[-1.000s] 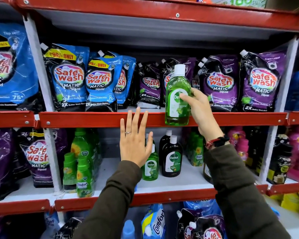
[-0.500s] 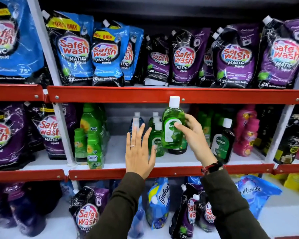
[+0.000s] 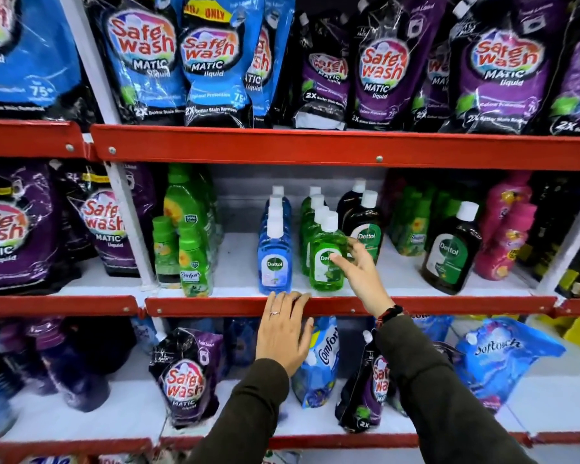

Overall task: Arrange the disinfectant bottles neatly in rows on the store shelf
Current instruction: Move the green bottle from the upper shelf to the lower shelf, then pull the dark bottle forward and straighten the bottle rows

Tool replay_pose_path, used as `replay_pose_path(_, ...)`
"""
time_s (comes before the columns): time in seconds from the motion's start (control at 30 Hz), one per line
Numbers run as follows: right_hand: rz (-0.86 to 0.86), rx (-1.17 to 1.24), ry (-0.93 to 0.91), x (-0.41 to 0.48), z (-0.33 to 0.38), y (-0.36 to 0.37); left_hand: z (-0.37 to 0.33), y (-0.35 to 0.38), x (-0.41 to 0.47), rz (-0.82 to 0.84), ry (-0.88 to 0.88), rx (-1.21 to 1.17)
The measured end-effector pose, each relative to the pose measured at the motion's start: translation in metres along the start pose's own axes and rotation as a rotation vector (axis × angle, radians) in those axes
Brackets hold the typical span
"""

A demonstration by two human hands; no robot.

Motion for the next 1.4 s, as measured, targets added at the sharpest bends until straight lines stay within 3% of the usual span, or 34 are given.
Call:
replay_pose_path(0.37, 0.001, 0.057, 0.070, 0.021, -0.034, 0.002, 0.005, 0.005, -0.001, -0.066, 0.044, -0.024)
replay_pose_path(0.87, -0.006, -0.027, -0.038, 0.017, -0.028, -0.004, 0.005, 0.005, -0.002, -0.067, 0.031, -0.041)
replay_pose_path(1.0, -0.265, -0.046, -0.172, 0.012, -0.011, -0.039, 0.004, 0.004, -0.001, -0.069, 0.033, -0.041)
replay_pose_path(1.2, -0.863, -0.196, -0.367, -0.006, 0.014, -0.119, 0.003, 0.004, -0.001, -0.081, 0.020, -0.032)
replay_pose_path(1.3, -1.077, -0.321, -0.218, -0.008, 0.011, -0.151, 0.001, 0.006, -0.002, -0.083, 0.013, -0.025)
replay_pose_path(1.4, -1.060, -0.347, 0.007, 0.003, 0.003, -0.176, 0.001, 0.006, -0.001, -0.076, 0.004, -0.012)
Point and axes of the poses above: each hand's wrist, its own x-axis towards the middle knuckle, its own y-axis out of the palm, z = x × y, the point moved 5 cm from there along x, towards the middle knuckle, and after that the axes turned 5 degrees about x, right-handed, at the moved point
